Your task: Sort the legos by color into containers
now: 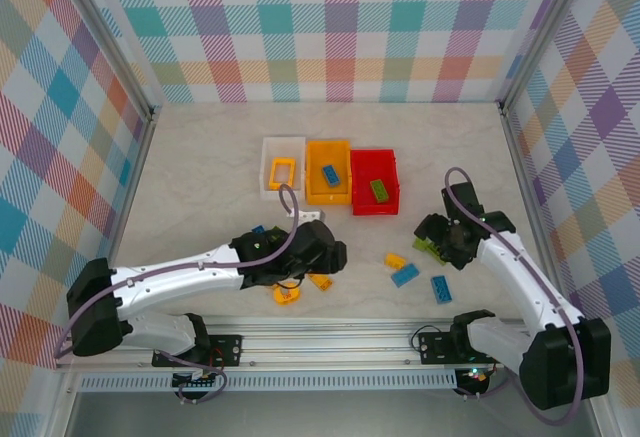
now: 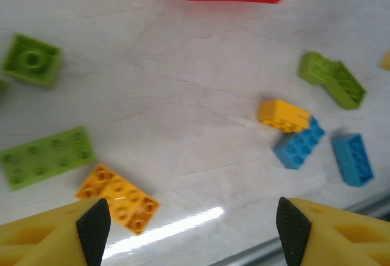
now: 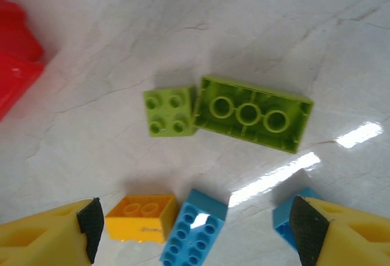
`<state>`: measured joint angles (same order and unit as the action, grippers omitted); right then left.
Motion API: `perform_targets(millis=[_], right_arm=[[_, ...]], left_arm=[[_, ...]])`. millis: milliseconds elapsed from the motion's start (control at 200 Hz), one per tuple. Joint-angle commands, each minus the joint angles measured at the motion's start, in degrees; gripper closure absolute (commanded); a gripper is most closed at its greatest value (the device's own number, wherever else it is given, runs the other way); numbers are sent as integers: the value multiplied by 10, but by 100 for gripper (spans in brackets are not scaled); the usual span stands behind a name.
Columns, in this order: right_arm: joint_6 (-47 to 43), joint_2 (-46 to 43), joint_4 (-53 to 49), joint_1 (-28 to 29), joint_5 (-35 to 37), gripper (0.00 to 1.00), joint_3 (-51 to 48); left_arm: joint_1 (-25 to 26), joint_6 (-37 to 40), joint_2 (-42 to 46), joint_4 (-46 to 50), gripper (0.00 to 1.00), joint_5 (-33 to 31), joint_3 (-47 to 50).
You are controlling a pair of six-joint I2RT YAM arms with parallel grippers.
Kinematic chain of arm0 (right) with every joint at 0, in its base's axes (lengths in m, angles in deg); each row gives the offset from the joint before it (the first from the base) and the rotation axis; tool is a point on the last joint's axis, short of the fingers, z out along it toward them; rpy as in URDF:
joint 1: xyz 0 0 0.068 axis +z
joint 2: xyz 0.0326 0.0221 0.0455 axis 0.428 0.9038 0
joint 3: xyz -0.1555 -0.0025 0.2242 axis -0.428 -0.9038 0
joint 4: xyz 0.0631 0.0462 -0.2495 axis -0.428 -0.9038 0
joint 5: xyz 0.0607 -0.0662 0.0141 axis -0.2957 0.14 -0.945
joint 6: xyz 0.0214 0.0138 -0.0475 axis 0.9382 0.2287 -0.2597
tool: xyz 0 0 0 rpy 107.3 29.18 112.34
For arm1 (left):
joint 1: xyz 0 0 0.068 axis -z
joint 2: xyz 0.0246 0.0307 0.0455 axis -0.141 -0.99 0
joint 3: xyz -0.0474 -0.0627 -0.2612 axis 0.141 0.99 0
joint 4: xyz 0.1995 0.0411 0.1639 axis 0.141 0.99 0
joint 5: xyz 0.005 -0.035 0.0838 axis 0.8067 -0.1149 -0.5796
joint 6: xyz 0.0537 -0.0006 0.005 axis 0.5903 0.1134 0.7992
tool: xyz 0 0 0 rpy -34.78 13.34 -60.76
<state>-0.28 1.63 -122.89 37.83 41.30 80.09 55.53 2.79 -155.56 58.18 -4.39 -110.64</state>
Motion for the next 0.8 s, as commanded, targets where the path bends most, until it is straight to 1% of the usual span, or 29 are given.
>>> perform_targets(millis=[0,50,90,140,180,265,355,460,600,660,720,795], right_arm=[[-37,-17,39,7,-51,17,3],[-51,-17,50,26,-60,17,12],[-63,-16,62,52,-61,17,19],[-74,-16,72,91,-49,17,28],[-83,-16,85,129,-39,17,32],[-91,-16,105,191,-22,17,36],[-89,-9,123,226,-26,17,32],[-87,6,137,254,-33,17,32],[-91,21,168,293,-48,17,35],[-94,29,173,308,-48,16,40],[-99,38,173,321,-44,16,47],[-100,45,168,328,-41,16,53]], left_arm=[[-48,-21,19,116,24,-41,-8],[-84,-39,20,150,22,-33,-1],[-116,-49,23,165,21,-19,9],[-150,-54,30,169,21,-4,23],[-172,-60,36,174,20,-1,32],[-226,-72,51,185,19,10,51],[-285,-70,69,176,19,31,80],[-352,-40,70,151,21,61,100],[-410,-12,27,116,21,108,105],[-430,-7,10,117,24,121,105],[-432,2,11,130,28,123,107],[-430,-2,38,177,28,126,110]])
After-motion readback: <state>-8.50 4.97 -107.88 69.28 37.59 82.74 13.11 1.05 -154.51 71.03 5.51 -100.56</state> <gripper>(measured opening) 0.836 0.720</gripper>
